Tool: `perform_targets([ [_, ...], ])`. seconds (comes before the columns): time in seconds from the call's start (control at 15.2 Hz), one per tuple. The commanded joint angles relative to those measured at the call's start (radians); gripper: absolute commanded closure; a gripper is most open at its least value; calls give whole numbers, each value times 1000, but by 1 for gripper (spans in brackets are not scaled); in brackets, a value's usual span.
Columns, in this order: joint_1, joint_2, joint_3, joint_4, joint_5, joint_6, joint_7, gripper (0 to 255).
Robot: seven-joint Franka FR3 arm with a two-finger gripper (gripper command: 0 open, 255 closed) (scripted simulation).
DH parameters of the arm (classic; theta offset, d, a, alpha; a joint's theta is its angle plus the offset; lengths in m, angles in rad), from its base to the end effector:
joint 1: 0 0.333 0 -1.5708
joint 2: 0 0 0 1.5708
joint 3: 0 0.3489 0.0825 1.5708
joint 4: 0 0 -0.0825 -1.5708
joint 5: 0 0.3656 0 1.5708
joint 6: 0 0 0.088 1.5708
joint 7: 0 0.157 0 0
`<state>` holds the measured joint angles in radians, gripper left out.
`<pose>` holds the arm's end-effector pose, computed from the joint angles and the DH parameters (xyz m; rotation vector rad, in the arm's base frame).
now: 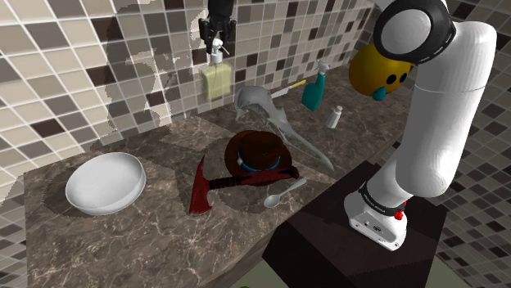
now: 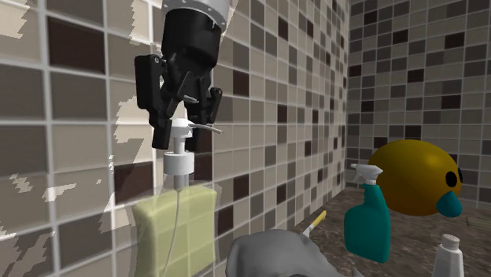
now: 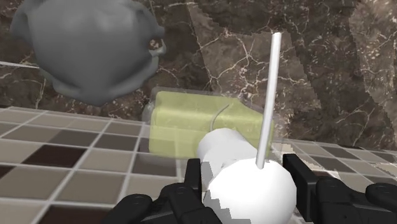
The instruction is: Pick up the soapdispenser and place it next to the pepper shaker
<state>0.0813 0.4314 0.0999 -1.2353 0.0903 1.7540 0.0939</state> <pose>0.6826 0.1236 0.5161 -2.9964 -0.0957 -0.1062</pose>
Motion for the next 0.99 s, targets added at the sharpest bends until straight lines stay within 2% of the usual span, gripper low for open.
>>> perform_targets([
  [0.0,1,9,0,45,-1,-35,3,255],
  [0.66,7,67,1,258,-8,-191,21,255],
  [0.92,-51,-107,-12,21,17,-134,-46,255],
])
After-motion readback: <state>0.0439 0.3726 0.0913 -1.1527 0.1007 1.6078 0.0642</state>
